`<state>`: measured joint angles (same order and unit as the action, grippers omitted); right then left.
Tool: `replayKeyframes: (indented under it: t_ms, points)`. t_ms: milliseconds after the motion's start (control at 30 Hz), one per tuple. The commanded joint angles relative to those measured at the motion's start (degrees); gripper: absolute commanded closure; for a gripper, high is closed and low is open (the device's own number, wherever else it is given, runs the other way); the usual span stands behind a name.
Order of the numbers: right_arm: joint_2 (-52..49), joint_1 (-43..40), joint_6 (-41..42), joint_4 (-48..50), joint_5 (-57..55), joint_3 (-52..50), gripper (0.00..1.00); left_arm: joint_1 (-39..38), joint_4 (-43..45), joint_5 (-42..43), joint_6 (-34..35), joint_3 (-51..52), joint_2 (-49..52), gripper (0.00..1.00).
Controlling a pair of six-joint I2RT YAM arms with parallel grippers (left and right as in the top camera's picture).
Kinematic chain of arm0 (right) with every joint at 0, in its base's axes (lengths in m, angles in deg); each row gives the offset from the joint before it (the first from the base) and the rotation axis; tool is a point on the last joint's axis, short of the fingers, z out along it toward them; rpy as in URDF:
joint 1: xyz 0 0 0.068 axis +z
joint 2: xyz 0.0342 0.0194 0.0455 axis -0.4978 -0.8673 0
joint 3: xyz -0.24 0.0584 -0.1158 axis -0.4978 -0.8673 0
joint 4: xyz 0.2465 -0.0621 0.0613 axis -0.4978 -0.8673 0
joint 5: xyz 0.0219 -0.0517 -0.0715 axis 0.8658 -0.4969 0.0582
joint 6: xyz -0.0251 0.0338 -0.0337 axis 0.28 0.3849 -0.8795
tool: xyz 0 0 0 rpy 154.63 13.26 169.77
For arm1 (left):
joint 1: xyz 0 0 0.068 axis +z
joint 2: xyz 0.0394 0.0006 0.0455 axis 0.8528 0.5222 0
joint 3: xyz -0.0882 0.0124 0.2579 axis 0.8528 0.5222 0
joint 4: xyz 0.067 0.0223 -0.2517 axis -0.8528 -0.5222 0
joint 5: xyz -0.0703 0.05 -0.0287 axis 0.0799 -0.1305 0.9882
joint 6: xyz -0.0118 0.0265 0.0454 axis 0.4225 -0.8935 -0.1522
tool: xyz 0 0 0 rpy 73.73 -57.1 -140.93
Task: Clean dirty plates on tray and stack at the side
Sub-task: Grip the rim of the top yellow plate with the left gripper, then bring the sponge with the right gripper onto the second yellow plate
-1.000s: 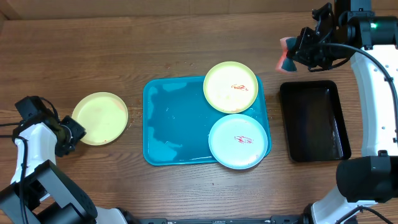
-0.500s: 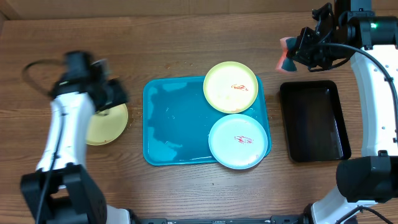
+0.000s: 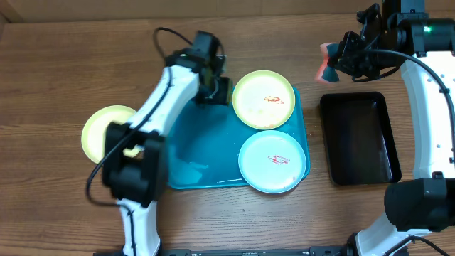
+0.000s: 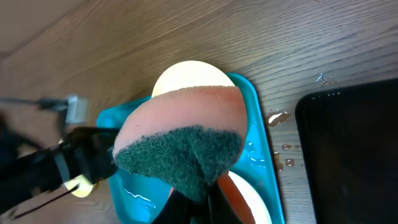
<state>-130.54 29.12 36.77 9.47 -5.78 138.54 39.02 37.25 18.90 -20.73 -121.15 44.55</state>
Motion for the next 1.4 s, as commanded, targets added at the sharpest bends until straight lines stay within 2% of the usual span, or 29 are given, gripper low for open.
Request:
replayKeyframes:
  t_ms: [0,200,400,567,767,833,867,1067,1233,1367]
  points:
    - [0.63,-0.31,-0.24,0.22,0.07,0.55,0.96,-1.16,1.14,2.49,1.38,-2.75,3.50,0.44]
    - [0.63,-0.31,-0.24,0.17,0.07,0.55,0.96,-1.86,3.39,2.27,2.12,-2.75,4.70,0.47]
    - [0.63,-0.31,-0.26,0.17,0.04,0.55,0.96,-2.62,4.59,0.04,2.10,-2.73,6.34,0.56]
    - [0.63,-0.31,-0.26,0.20,0.04,0.52,0.96,-2.75,5.14,0.09,2.14,-2.73,8.72,0.73]
    - [0.63,-0.28,-0.24,0.22,0.04,0.50,0.96,-2.73,5.70,-2.10,2.14,-2.73,9.35,0.81]
    - [0.61,-0.24,-0.24,0.22,0.04,0.48,0.96,-2.56,6.10,-3.17,2.14,-2.73,9.35,0.87]
    - [0.61,-0.24,-0.26,0.22,0.04,0.48,0.96,-2.38,6.23,-3.54,2.16,-2.73,9.35,0.95]
    - [0.61,0.04,-0.04,0.76,0.09,0.42,0.96,-0.09,3.89,-4.90,2.34,-2.91,8.44,0.96]
    - [0.39,3.32,-0.02,2.25,0.07,0.39,0.96,3.26,-5.99,-9.38,3.28,-2.91,6.71,0.96]
    - [-0.96,8.11,0.17,4.61,0.02,0.39,0.96,6.47,-13.49,-9.81,3.15,-2.91,5.53,0.96]
